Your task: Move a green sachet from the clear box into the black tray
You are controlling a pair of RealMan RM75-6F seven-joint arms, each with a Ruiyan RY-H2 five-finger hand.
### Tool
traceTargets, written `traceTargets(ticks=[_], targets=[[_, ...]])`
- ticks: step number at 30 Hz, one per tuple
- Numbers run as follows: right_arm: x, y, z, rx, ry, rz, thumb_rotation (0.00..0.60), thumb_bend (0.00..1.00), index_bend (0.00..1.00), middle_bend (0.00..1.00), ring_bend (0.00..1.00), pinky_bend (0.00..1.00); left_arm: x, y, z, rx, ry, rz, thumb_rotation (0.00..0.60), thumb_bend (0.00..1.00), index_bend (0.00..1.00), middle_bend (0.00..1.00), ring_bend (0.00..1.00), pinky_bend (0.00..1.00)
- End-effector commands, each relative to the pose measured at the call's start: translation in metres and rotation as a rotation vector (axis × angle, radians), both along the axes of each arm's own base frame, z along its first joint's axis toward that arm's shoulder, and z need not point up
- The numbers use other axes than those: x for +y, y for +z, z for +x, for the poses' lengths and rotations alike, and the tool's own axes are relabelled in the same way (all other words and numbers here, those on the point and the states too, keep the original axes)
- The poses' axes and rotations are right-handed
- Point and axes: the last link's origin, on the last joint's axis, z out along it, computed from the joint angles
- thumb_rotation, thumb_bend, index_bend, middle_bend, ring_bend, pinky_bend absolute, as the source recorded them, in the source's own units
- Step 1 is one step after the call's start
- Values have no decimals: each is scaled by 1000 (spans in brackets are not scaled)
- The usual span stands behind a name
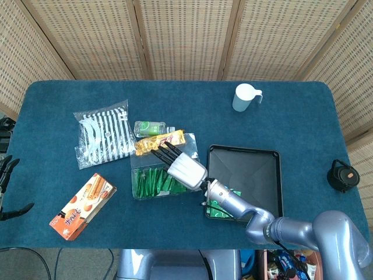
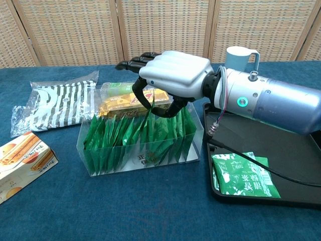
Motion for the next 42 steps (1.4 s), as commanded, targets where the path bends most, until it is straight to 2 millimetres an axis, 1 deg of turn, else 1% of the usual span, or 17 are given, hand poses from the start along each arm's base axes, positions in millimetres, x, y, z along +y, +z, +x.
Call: traceTargets(ticks=[1, 7, 12, 14, 16, 19, 20, 22, 23, 27, 30, 32, 37, 38, 40, 42], targets=[[0, 25, 4, -35, 20, -44, 600, 577, 620, 81, 12, 111, 0, 0, 0, -1, -3, 1, 600, 94, 0, 0, 0, 0], [4, 63, 3, -66, 30, -106, 600, 578, 623, 84, 12, 111, -2, 1, 2, -3, -14, 2, 600, 95, 0, 0, 0, 0], [10, 101, -7, -74, 30, -166, 600, 580, 623, 87, 12, 111, -5, 1, 4, -3, -23, 1, 600, 95, 0, 0, 0, 0], [14, 116, -16, -68, 25, -188, 600, 581, 623, 88, 12, 112, -6, 1, 4, -4, -27, 2, 600, 95, 0, 0, 0, 0], [19, 127, -26, -59, 17, -201, 600, 581, 623, 88, 13, 111, -7, 1, 5, -3, -30, 2, 600, 95, 0, 0, 0, 0], [28, 143, -47, -43, 1, -219, 600, 582, 623, 89, 12, 111, -8, 0, 7, -4, -38, 2, 600, 94, 0, 0, 0, 0], [31, 147, -58, -34, -14, -224, 600, 584, 623, 89, 12, 111, -9, 0, 7, -4, -42, 1, 600, 95, 0, 0, 0, 0], [38, 152, -73, -28, -33, -222, 600, 585, 623, 90, 12, 111, -10, 0, 8, -4, -46, 0, 600, 95, 0, 0, 0, 0], [42, 155, -86, -19, -52, -219, 600, 586, 623, 90, 12, 111, -11, 0, 9, -4, -49, 0, 600, 94, 0, 0, 0, 0], [56, 158, -122, 12, -96, -201, 600, 587, 623, 90, 13, 111, -13, -1, 10, -1, -54, -1, 600, 95, 0, 0, 0, 0], [62, 158, -134, 20, -106, -194, 600, 587, 623, 92, 15, 111, -13, -2, 11, 1, -56, -2, 600, 95, 0, 0, 0, 0], [69, 154, -152, 44, -128, -180, 600, 588, 623, 93, 16, 111, -14, -4, 12, 8, -57, -9, 600, 95, 0, 0, 0, 0], [70, 147, -167, 53, -141, -175, 600, 588, 623, 89, 19, 111, -14, -6, 12, 16, -53, -9, 600, 95, 0, 0, 0, 0], [69, 147, -170, 65, -143, -183, 600, 582, 607, 80, 20, 112, -13, -6, 12, 17, -51, -10, 600, 95, 0, 0, 0, 0], [67, 150, -179, 90, -170, -223, 600, 460, 452, 44, 21, 112, -13, -6, 11, 19, -47, -10, 600, 95, 0, 0, 0, 0], [66, 157, -185, 103, -226, -302, 600, 182, 146, 5, 19, 112, -13, -6, 11, 18, -45, -10, 600, 95, 0, 0, 0, 0]])
